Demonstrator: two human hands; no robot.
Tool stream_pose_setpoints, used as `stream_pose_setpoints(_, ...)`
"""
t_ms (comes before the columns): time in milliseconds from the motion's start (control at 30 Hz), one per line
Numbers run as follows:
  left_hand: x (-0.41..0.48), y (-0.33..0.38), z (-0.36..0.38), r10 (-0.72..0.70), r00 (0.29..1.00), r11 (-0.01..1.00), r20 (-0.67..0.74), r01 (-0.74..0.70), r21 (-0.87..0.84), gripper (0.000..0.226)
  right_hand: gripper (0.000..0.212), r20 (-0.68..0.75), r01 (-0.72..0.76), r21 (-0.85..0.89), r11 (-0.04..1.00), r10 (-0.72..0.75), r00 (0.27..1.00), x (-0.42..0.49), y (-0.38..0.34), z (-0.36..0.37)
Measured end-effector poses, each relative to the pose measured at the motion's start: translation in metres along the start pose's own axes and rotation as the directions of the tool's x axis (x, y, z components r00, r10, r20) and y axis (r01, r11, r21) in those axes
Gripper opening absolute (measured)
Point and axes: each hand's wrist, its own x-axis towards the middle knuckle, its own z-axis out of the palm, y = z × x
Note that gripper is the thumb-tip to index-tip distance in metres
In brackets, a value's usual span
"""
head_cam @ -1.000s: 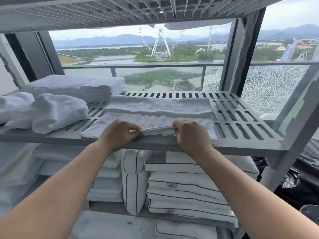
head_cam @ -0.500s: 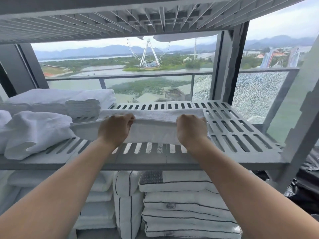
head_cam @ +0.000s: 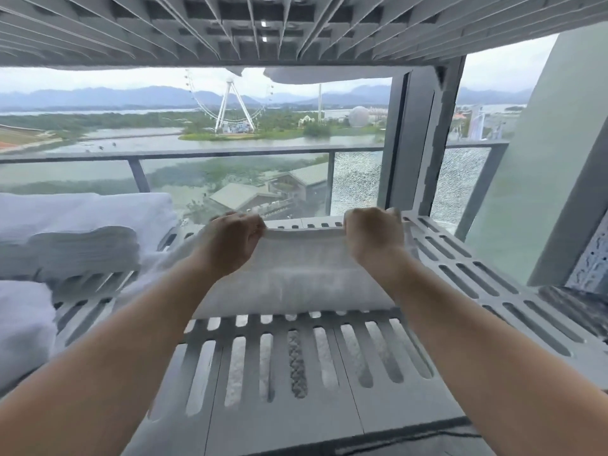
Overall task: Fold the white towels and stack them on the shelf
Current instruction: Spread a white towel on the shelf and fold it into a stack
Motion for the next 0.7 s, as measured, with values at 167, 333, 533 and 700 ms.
stream_pose_setpoints(167,0.006,-0.01,0.039,-0.114,0.965,0.993,0.234,0.114,0.011,0.022,0.029,0.073,0.018,-0.018,1.0,-0.016,0.997,0.015,0.005,0.05)
stream_pose_setpoints(333,0.008,-0.016,0.047,-0.143,0.948,0.983,0.285,0.169,-0.071,0.026,0.027,0.118,0.055,0.228,0.972,-0.083,0.989,0.02,0.013,0.063)
stream_pose_setpoints(533,0.003,-0.014,0.048,-0.195,0.96,0.971,0.2,0.217,-0.095,0.021,0.026,-0.015,0.091,0.322,0.942,-0.091,0.996,0.023,0.014,0.063)
stream_pose_setpoints(700,-0.001,-0.014,0.049,-0.224,0.956,0.965,0.189,0.245,-0.096,0.017,0.031,-0.177,0.08,0.195,0.978,-0.045,0.983,0.028,0.004,0.066)
